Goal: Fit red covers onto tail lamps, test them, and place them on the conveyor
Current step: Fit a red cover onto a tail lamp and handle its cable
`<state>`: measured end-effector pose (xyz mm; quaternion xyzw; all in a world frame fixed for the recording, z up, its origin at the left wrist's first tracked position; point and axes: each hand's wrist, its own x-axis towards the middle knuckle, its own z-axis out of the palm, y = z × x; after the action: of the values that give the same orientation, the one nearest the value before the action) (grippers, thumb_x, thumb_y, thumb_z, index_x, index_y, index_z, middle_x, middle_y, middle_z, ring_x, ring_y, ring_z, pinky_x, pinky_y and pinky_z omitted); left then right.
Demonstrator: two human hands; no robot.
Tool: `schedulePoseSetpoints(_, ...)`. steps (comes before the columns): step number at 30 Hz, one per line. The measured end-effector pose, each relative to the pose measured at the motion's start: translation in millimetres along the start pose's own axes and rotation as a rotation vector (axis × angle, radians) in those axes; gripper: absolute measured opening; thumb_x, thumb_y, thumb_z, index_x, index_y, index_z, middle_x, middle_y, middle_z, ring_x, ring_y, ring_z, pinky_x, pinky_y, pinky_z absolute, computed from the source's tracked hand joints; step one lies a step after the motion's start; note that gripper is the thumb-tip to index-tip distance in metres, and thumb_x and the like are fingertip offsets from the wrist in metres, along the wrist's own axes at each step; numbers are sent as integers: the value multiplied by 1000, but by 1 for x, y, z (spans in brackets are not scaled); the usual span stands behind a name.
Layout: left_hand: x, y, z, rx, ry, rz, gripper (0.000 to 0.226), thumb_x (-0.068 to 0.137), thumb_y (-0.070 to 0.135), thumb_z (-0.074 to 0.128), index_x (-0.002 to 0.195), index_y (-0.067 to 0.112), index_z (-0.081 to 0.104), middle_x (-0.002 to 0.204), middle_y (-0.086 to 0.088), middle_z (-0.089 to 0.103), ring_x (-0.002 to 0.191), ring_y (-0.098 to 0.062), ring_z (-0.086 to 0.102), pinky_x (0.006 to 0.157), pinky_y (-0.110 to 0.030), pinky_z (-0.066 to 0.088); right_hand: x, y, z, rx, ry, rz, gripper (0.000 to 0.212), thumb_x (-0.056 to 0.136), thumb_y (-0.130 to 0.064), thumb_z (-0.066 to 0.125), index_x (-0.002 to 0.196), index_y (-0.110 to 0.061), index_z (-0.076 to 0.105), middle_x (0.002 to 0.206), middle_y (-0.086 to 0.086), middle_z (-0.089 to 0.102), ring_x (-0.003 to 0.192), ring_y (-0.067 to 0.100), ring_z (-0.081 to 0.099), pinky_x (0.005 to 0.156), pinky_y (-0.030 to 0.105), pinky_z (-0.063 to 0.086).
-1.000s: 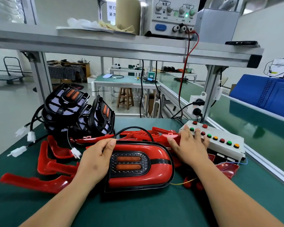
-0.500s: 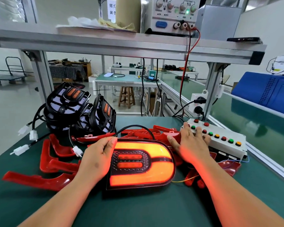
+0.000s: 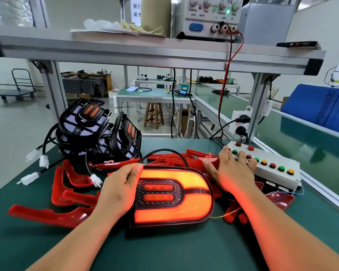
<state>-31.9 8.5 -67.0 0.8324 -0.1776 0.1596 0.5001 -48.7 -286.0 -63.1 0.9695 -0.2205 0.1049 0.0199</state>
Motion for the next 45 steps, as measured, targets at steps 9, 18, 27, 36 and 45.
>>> schedulePoseSetpoints(9,0,-1,-1,1,-9,2,34,84,60,34,88,42,64,79,19,68,82,15,59,62,-1,38,2,1,-1,-12,27,11,97,76,-84,-6,145,-25,29,162,4,15,146,38,12,111,61,5)
schedulePoseSetpoints(18,0,3,-1,26,-4,23,20,94,46,41,84,44,57,77,22,61,77,28,50,62,4,35,-2,-2,-2,-93,3,-20,91,77,-82,-5,144,-30,27,162,8,12,144,44,9,111,63,2)
schedulePoseSetpoints(27,0,0,0,18,1,15,30,92,51,38,94,37,64,78,20,64,78,25,52,63,3,37,-2,-2,-1,-79,1,-19,94,74,-83,-8,143,-30,29,163,7,11,145,44,7,112,62,2)
schedulePoseSetpoints(36,1,-1,2,-30,7,8,53,86,57,37,112,24,70,87,25,62,87,12,54,68,3,36,-6,3,-9,113,59,13,84,78,-82,2,135,-31,36,158,5,25,144,31,19,112,60,8)
schedulePoseSetpoints(45,0,-3,3,-17,35,35,38,98,41,46,114,17,70,81,28,56,79,15,48,66,8,32,-29,31,-22,27,34,252,78,86,-77,7,144,-29,28,160,10,19,141,48,14,110,64,10)
